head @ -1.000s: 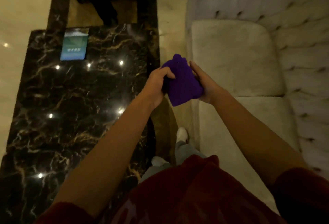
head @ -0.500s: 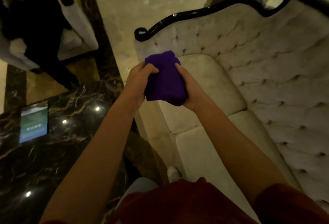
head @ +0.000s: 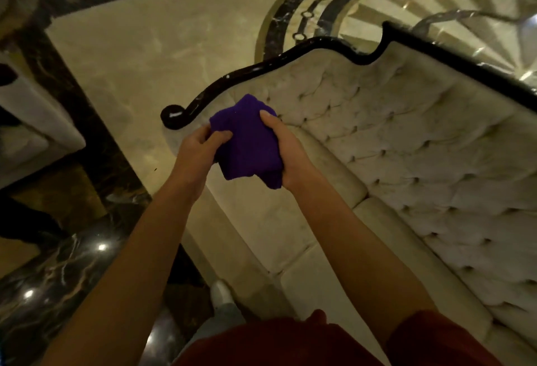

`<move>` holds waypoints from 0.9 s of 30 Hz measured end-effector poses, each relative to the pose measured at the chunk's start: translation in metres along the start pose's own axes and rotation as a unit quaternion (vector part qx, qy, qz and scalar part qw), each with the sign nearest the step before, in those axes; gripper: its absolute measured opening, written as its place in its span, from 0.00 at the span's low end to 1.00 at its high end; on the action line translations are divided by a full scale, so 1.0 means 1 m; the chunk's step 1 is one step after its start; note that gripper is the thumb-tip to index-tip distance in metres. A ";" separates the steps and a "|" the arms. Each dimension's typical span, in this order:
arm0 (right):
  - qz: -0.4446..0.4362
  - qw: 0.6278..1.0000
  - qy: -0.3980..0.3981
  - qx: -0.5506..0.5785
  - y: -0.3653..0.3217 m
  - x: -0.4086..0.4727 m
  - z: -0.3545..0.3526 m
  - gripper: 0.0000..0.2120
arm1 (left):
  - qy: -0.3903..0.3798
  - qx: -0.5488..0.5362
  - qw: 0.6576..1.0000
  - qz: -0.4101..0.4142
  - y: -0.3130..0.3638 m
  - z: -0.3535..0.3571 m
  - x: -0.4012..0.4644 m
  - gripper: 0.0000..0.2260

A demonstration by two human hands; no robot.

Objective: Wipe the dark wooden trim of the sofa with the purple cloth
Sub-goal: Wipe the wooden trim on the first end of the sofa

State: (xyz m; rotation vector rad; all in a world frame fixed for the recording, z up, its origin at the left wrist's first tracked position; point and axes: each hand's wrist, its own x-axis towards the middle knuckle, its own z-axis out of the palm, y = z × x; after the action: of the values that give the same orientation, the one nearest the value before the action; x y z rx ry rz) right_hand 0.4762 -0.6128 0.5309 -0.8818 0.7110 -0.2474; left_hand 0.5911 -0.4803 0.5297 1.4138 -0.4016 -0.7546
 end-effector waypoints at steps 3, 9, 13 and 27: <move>-0.010 1.000 0.016 -0.017 -0.008 0.023 0.035 0.31 | -0.022 0.004 1.000 0.006 0.013 -0.036 0.028 0.09; -0.007 0.998 -0.009 -0.066 -0.009 0.076 0.087 0.18 | -0.070 -0.056 0.995 -0.047 0.025 -0.088 0.070 0.22; -0.009 0.991 0.036 -0.130 -0.011 0.120 0.100 0.18 | -0.076 -0.017 0.994 -0.083 0.024 -0.112 0.101 0.25; 0.091 0.989 0.037 -0.114 0.017 0.276 0.100 0.17 | 0.205 0.250 0.946 0.030 0.004 -0.129 0.211 0.09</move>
State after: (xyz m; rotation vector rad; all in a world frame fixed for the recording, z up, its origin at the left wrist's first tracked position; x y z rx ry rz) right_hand 0.7472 -0.6718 0.4321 -1.0210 0.8959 -0.0357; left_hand 0.8281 -0.5293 0.4764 1.9758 -0.3159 -0.2947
